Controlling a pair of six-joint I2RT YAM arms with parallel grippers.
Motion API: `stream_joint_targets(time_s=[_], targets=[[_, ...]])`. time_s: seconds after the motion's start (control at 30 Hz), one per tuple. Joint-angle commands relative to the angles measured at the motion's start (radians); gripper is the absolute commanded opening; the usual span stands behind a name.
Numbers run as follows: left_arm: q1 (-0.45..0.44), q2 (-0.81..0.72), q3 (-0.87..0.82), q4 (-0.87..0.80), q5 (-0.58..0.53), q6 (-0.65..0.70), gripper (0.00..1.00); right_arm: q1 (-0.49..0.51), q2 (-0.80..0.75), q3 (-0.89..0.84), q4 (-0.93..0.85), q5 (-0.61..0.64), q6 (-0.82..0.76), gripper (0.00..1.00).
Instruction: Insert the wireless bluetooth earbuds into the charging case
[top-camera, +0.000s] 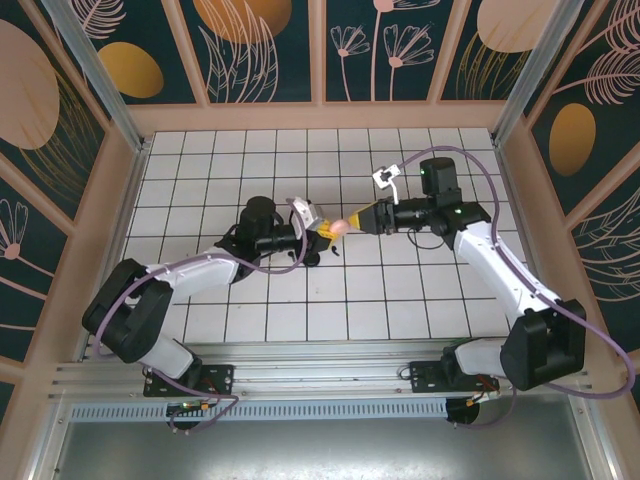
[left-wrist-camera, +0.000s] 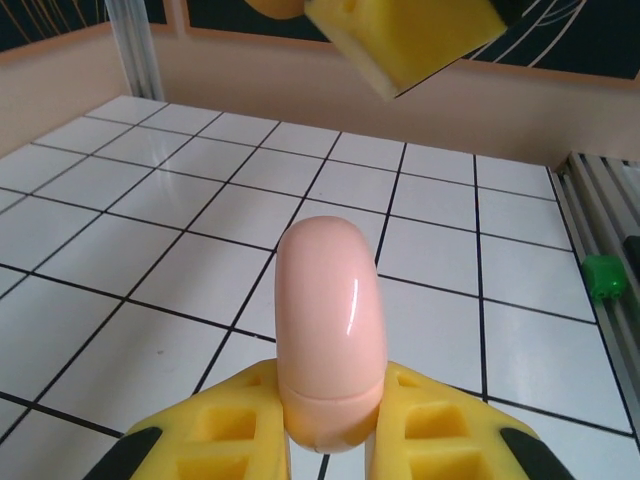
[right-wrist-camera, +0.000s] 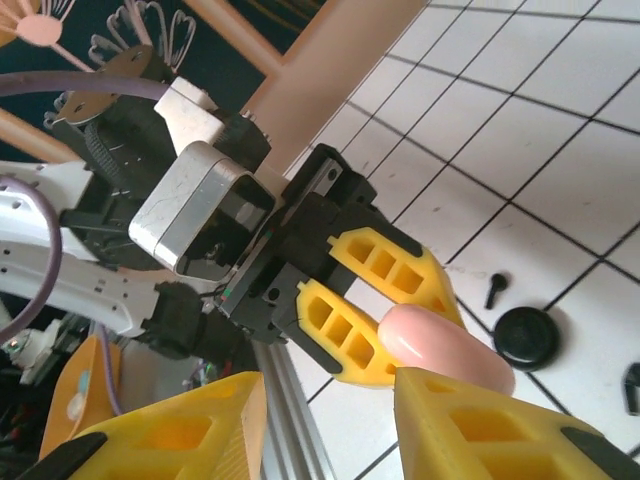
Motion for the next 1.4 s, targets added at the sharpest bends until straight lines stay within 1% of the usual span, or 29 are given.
stream_joint_targets(time_s=[0.0,0.17,0.27,0.37,0.43,0.5,0.67,0.93,1.23,1.37], targets=[[0.000,0.047,0.070,-0.025,0.030,-0.113,0.11,-0.050,-0.034,-0.025,0.048,0.116,0.082,0.40],[-0.008,0.144,0.172,-0.042,0.041,-0.332,0.08,-0.165,-0.065,-0.072,0.054,0.383,0.249,0.40],[-0.015,0.219,0.274,-0.091,0.043,-0.434,0.06,-0.224,-0.087,-0.124,0.052,0.472,0.319,0.40],[-0.022,0.277,0.358,-0.127,0.010,-0.544,0.05,-0.268,-0.102,-0.165,0.037,0.523,0.362,0.41],[-0.024,0.326,0.410,-0.130,-0.002,-0.649,0.04,-0.283,-0.115,-0.195,0.041,0.542,0.384,0.41],[-0.028,0.369,0.469,-0.157,-0.007,-0.699,0.04,-0.289,-0.134,-0.222,0.048,0.557,0.395,0.41],[-0.049,0.464,0.631,-0.300,-0.049,-0.740,0.04,-0.294,-0.168,-0.260,0.043,0.592,0.406,0.41],[-0.087,0.630,0.844,-0.460,-0.060,-0.801,0.04,-0.299,-0.176,-0.289,0.037,0.612,0.394,0.42],[-0.107,0.783,0.997,-0.543,-0.093,-0.897,0.05,-0.305,-0.175,-0.301,0.050,0.600,0.399,0.42],[-0.109,0.850,1.056,-0.566,-0.114,-0.962,0.05,-0.307,-0.161,-0.294,0.052,0.604,0.402,0.42]])
